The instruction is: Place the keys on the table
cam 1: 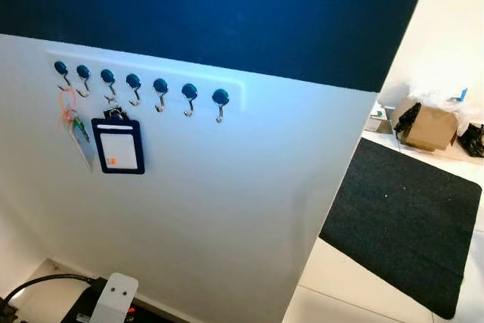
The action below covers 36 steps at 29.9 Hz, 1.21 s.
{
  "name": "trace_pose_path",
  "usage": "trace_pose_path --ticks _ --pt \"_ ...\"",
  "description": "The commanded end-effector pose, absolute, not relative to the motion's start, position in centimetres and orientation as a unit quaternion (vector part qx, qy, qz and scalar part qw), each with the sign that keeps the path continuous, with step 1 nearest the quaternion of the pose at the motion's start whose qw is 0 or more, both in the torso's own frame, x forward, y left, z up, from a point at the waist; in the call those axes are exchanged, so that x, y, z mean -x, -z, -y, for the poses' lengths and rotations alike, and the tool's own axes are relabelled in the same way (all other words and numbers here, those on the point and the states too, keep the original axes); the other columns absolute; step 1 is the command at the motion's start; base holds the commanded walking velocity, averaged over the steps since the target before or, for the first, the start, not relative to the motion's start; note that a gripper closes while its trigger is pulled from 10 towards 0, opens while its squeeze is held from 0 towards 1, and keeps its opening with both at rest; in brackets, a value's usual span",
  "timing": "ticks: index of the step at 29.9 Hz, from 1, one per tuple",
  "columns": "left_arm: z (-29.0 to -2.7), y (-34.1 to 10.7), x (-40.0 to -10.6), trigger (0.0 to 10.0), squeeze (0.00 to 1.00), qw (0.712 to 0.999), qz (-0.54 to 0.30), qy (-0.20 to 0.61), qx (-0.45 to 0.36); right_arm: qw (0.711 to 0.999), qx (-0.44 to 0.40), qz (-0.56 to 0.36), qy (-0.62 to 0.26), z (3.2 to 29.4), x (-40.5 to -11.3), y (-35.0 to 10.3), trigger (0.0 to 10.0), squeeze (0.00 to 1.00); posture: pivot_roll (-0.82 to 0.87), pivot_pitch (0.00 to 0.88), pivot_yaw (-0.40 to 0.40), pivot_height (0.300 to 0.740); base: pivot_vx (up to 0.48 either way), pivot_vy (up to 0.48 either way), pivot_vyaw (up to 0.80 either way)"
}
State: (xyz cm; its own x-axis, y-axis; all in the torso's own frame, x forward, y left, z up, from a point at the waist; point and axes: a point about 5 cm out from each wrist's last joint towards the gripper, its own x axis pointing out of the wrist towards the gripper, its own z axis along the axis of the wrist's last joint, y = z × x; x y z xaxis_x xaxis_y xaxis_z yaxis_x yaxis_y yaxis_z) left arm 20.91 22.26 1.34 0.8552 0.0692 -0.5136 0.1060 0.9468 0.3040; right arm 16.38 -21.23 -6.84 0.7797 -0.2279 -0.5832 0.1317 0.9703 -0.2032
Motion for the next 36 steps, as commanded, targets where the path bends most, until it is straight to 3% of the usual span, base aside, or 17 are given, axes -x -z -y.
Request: trace_pose_path --ticks 1,22,36 --pt "-22.24 -0.97 -20.73 10.0 0.00 0.948 -0.272 0.007 -0.163 0.938 0.073 -0.325 0.099 21.05 -15.83 7.22 10.0 0.00 0.10 0.135 0.046 0.740 0.000 0.000 0.00" --pt "-21.84 -1.16 -21.06 10.0 0.00 0.952 -0.261 0.018 -0.161 0.938 0.071 -0.324 0.097 20.64 -15.90 7.46 10.0 0.00 0.11 0.142 0.049 0.740 0.000 0.405 0.00" --pt "-21.52 -1.32 -21.34 10.0 0.00 0.952 -0.252 0.032 -0.174 0.937 0.070 -0.329 0.098 20.63 -15.62 7.65 10.0 0.00 0.11 0.144 0.051 0.740 0.000 0.000 0.00"
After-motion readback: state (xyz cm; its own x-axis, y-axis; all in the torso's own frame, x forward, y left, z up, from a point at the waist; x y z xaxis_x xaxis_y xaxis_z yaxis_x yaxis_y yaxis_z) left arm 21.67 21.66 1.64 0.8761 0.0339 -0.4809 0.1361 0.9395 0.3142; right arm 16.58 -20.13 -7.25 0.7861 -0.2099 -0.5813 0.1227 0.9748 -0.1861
